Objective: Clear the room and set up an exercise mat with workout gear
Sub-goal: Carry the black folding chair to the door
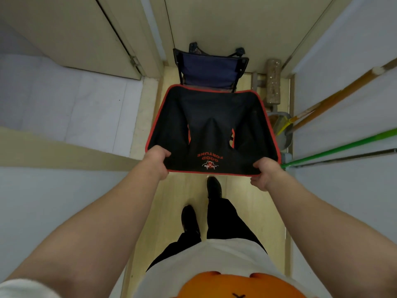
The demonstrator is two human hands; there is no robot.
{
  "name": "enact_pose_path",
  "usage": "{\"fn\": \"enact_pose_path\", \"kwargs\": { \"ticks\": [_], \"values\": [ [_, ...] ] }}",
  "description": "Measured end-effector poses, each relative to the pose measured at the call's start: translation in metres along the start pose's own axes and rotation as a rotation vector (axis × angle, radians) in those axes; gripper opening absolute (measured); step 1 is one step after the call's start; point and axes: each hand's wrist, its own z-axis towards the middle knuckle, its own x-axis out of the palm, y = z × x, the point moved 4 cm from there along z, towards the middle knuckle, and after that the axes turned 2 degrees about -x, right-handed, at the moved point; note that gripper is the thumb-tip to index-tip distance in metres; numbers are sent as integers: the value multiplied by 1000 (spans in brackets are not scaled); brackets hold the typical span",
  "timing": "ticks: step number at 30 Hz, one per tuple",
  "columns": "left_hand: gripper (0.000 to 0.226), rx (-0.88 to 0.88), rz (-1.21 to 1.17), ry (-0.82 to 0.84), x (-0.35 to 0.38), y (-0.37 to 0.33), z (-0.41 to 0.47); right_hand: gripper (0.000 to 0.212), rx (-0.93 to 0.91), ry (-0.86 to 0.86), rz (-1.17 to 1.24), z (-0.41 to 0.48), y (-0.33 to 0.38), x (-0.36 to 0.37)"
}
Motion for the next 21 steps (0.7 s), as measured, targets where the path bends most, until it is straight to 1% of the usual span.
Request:
{"fn": "enact_pose_path", "kwargs": {
  "ticks": [2, 4, 7, 9, 13, 21],
  "values": [
    [38, 10, -46, 15, -1, -3, -19, 54, -35, 47, 23, -23, 0, 6],
    [41, 11, -92, 48, -7, -4, -37, 49, -82, 100, 46, -50, 2, 11],
    [63, -22, -121, 117, -17, -3, -42, 48, -161, 171, 99, -87, 10, 15],
    [69, -21, -174, 164, -23, -5, -62, 48, -217, 214, 142, -115, 14, 14],
    [64, 56, -308, 233, -35, -15, -138, 47, -323, 290, 214, -167, 21, 11],
    [56, 204, -488, 393, -62, -27, -230, 44, -496, 415, 316, -256, 35, 7]
  ]
}}
